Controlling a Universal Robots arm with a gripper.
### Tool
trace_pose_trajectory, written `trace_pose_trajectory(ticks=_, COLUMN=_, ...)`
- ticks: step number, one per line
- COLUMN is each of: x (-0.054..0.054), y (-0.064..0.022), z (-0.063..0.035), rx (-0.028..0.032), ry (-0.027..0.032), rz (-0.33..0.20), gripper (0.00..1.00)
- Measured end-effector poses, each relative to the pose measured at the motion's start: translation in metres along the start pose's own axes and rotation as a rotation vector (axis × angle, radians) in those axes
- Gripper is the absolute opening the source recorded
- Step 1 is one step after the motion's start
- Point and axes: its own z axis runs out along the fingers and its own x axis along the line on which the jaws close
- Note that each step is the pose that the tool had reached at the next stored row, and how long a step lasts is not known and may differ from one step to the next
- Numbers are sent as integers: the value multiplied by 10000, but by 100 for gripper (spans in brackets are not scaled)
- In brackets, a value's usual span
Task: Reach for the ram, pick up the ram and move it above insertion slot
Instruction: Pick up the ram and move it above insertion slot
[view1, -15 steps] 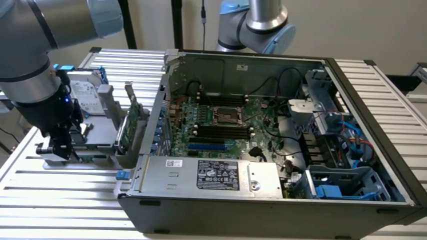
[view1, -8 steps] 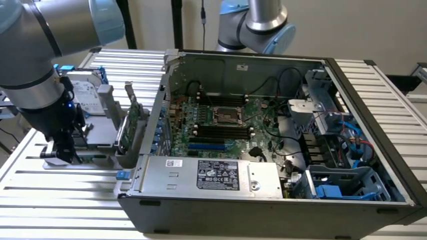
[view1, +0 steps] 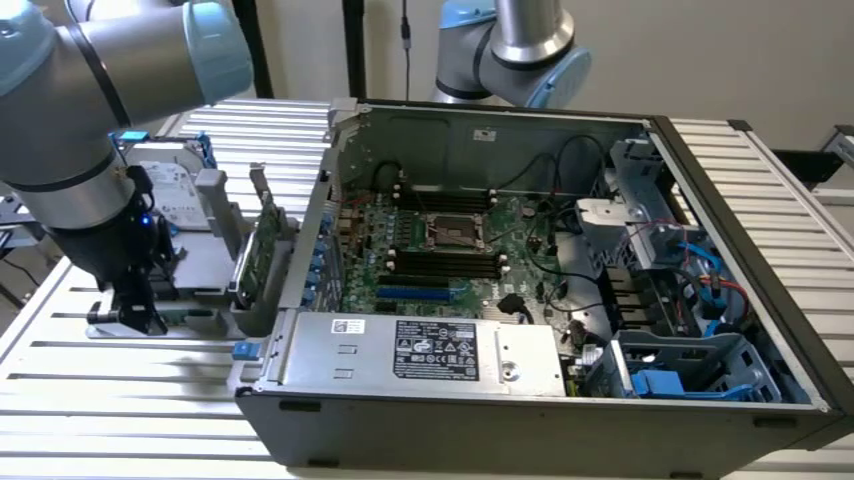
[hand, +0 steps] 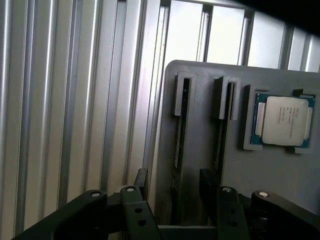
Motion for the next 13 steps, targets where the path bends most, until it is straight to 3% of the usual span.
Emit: trace_pose_trajectory(ticks=13, x=1, y=-11, z=68, rx=1, ry=-1, rz=2, gripper=54)
